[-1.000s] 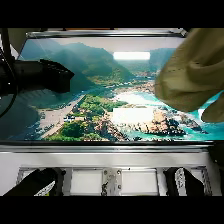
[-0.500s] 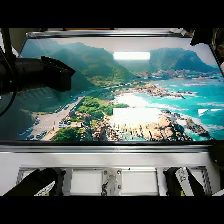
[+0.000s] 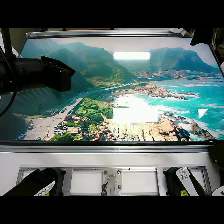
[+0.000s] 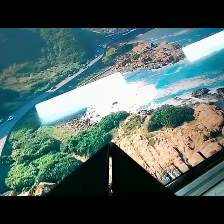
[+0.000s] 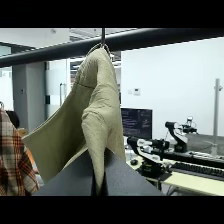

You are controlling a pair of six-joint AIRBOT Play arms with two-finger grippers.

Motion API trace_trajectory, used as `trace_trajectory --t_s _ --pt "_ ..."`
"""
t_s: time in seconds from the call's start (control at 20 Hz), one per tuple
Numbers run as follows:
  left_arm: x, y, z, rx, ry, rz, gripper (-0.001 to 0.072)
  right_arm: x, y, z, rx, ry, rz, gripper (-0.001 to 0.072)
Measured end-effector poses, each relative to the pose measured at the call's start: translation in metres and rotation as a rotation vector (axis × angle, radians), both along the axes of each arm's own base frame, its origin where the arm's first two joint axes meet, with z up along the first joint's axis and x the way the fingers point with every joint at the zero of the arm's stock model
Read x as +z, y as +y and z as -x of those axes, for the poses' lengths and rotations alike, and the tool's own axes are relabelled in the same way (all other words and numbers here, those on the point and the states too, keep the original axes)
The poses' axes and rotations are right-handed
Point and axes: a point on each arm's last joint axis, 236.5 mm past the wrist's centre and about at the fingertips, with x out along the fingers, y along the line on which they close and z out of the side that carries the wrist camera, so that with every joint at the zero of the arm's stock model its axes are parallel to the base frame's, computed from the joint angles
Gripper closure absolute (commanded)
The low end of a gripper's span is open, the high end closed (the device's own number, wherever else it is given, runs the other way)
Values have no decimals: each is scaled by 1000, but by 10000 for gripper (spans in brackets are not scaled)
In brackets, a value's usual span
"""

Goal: Fold the clothes and pants, and hang the long-sleeved shirts on hangers.

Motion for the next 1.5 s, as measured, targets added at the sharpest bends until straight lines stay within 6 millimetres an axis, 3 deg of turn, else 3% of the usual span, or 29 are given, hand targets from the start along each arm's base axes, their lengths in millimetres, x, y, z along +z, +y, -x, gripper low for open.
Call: trace_trajectory --t_s 0.45,0.75,1.25,1.5 --pt "0 0 0 0 1 0 697 -2 -14 18 -71 -13 -26 706" --pt "-5 -2 -3 1 13 -4 697 -1 -44 53 -161 -52 -52 706" --pt "-18 -9 -12 -5 48 -19 697 -30 -77 48 -174 -36 -118 702" --pt "-18 -9 -13 -5 47 -18 697 -36 -76 45 -159 -31 -126 686"
